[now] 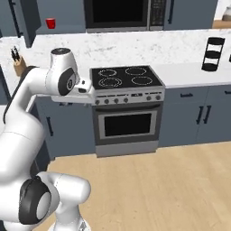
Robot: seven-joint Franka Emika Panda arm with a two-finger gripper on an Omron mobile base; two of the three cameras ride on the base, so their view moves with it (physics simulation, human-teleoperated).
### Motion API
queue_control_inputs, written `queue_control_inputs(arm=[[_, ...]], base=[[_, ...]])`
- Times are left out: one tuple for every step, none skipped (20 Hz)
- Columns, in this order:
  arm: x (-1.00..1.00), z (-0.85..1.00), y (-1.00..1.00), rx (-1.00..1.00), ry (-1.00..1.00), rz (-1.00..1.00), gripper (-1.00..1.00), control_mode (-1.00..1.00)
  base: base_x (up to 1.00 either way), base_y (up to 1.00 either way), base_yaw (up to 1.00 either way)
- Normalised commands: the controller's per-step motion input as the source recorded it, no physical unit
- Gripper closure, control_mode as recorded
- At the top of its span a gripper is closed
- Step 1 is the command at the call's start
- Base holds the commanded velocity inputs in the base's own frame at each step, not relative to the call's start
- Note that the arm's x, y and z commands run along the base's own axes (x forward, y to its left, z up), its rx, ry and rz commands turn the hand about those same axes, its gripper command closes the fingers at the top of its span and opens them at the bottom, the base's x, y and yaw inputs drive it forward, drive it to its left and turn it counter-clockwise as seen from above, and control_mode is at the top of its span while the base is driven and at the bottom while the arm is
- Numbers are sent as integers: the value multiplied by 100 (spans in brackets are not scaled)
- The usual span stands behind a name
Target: Gather all objects into one cabinet and sort the glasses and bowls to opposite sides.
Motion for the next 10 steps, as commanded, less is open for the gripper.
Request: queue_control_inputs(arm=[[0, 0, 0, 0, 0, 0, -100, 100], [0, 0, 0, 0, 0, 0, -100, 100], [0, 0, 0, 0, 0, 0, -100, 100], [0, 0, 0, 0, 0, 0, -100, 100], [0, 0, 0, 0, 0, 0, -100, 100], [0, 0, 0, 0, 0, 0, -100, 100], [0, 0, 0, 0, 0, 0, -100, 100], [0, 0, 0, 0, 0, 0, -100, 100], [0, 0, 0, 0, 0, 0, -100, 100], [0, 0, 0, 0, 0, 0, -100, 100]], base=[[89, 4, 0], [91, 15, 0], [92, 21, 0], [98, 17, 0], [100, 9, 0], [100, 0, 0], [100, 0, 0], [100, 0, 0], [100, 0, 0], [89, 9, 0]])
